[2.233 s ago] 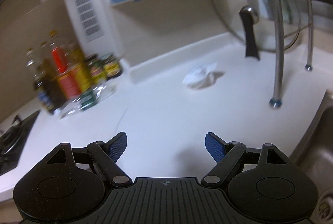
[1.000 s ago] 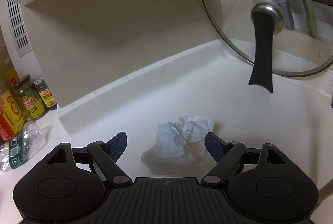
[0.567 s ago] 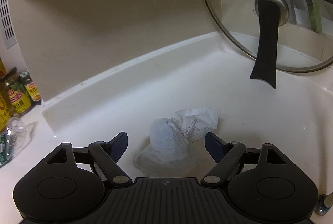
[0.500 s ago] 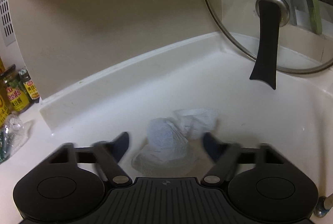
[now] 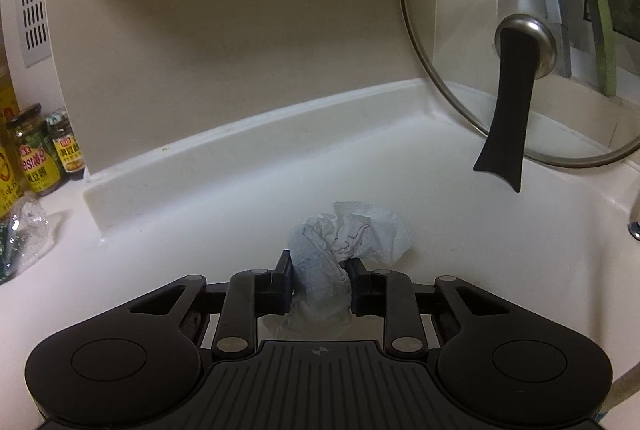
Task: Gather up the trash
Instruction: 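Grasp the crumpled tissue with the right tool while the left tool grasps the water bottle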
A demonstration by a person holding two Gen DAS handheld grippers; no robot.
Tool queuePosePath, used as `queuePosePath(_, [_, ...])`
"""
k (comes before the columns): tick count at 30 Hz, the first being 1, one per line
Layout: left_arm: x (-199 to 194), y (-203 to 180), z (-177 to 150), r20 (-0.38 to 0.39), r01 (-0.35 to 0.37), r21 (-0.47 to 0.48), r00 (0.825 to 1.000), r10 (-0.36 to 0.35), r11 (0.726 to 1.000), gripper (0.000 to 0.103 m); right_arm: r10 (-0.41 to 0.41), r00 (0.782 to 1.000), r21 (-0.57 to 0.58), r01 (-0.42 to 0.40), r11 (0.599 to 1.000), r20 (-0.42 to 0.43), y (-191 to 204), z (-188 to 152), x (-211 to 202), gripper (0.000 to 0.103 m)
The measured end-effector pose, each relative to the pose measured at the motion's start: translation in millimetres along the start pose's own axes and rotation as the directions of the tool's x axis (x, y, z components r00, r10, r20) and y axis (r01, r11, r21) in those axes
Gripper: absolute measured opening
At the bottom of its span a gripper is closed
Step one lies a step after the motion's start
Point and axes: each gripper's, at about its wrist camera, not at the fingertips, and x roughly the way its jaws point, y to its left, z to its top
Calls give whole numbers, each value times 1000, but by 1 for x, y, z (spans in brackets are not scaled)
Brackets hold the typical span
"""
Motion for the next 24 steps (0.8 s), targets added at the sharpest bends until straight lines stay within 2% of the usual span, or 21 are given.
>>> queuePosePath(11, [53,-22,33,-11,89,152,996,-88,984,60,6,1000,31,-7,999,20,3,-4,-22,27])
queuePosePath(18, [94,-23,55,-39,110,158,994,-105,981,59,-8,1000,48,7,999,25,-1,-6,-36,27])
queuePosePath(22, [111,-24,62,-75,134,160,990,-123,978,53,-13,1000,71,11,997,23,-3,-9,-44,27])
queuePosePath(24, [116,-25,63,-97,160,151,984,-146,975,46,-15,1000,78,13,997,21,-4,-11,-47,27])
